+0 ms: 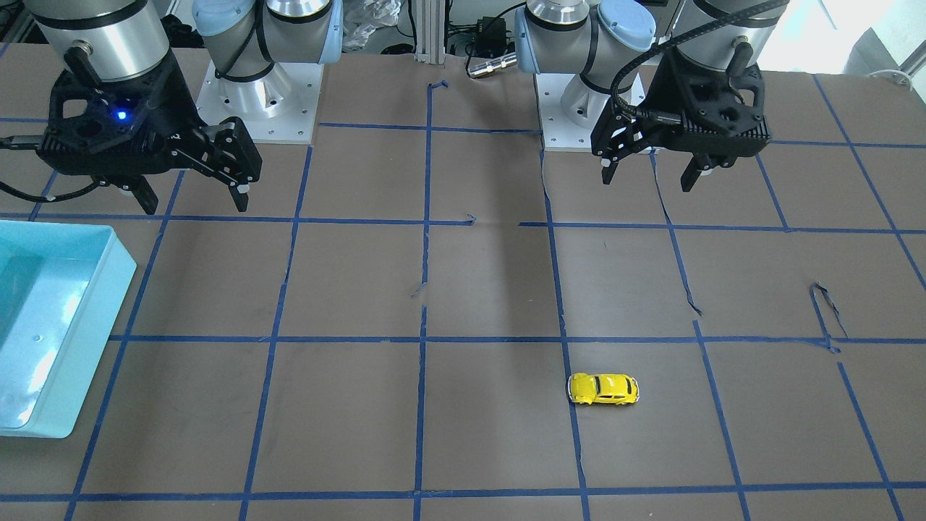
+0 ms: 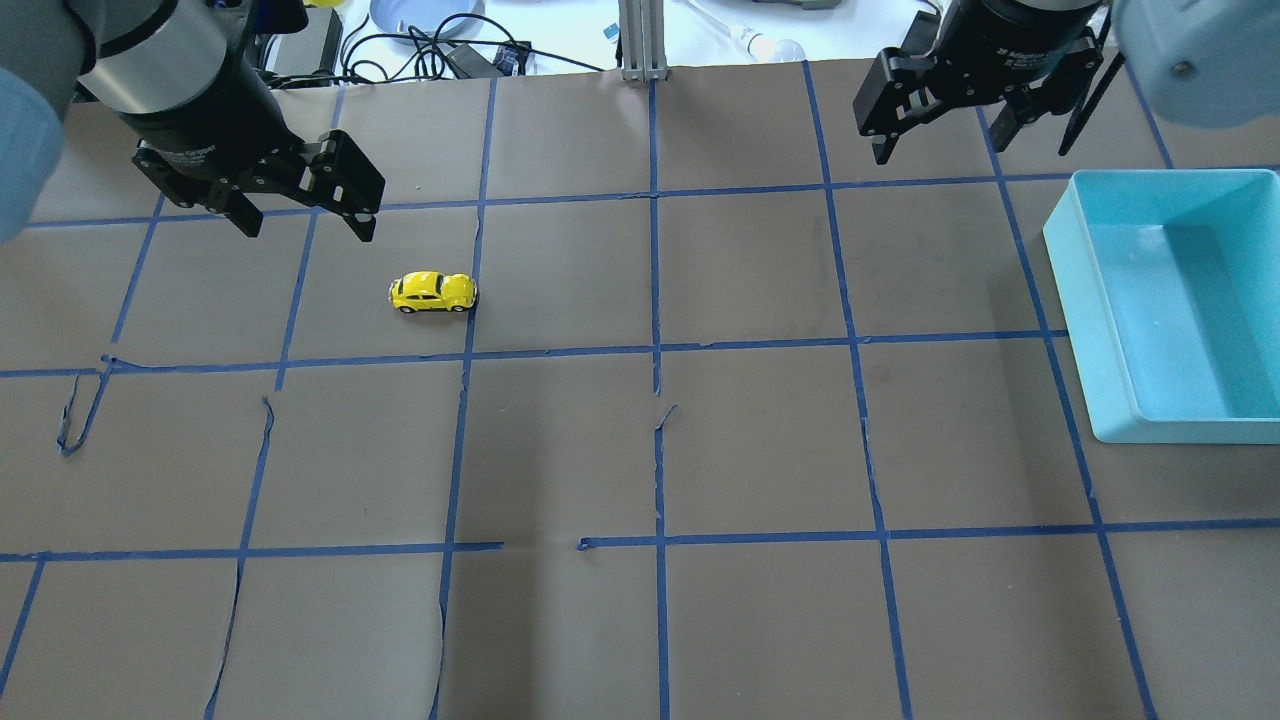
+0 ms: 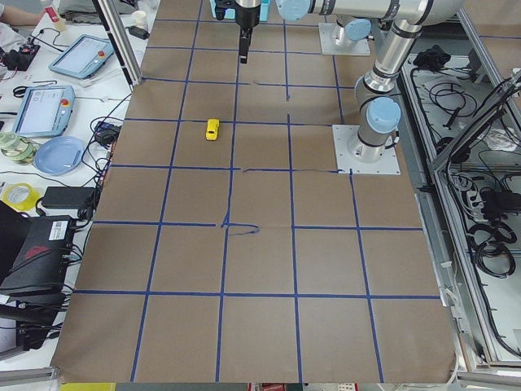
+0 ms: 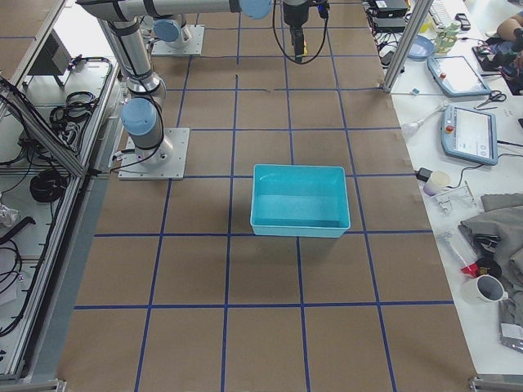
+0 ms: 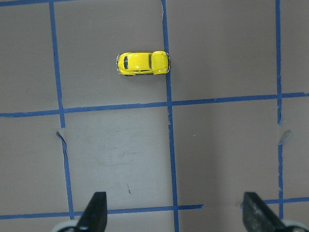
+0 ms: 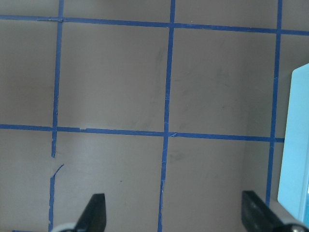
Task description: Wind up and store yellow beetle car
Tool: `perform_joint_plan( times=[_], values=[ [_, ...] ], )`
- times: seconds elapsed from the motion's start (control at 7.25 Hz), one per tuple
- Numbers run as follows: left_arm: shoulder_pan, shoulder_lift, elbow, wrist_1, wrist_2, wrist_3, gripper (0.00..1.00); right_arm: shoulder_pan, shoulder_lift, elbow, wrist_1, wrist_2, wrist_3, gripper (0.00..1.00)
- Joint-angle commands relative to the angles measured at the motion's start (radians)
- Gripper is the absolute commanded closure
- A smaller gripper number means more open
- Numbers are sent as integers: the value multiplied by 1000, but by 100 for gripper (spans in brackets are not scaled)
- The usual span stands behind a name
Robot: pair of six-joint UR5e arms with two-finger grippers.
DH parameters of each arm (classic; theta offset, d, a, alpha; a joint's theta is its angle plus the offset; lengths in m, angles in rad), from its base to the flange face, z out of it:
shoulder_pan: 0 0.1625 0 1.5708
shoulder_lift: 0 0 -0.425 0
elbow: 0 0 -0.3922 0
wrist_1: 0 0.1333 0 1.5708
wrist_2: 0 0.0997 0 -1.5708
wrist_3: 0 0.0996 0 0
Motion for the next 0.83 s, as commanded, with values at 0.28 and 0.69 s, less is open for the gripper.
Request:
perform_joint_plan(
  times=[0.28, 0.69],
  values=[
    [2, -28, 1, 31, -3, 80, 0, 0, 0, 0, 0, 0, 1, 0],
    [4, -115, -14, 156, -15, 467, 5, 0, 1, 2, 1, 0, 0, 0]
  ],
)
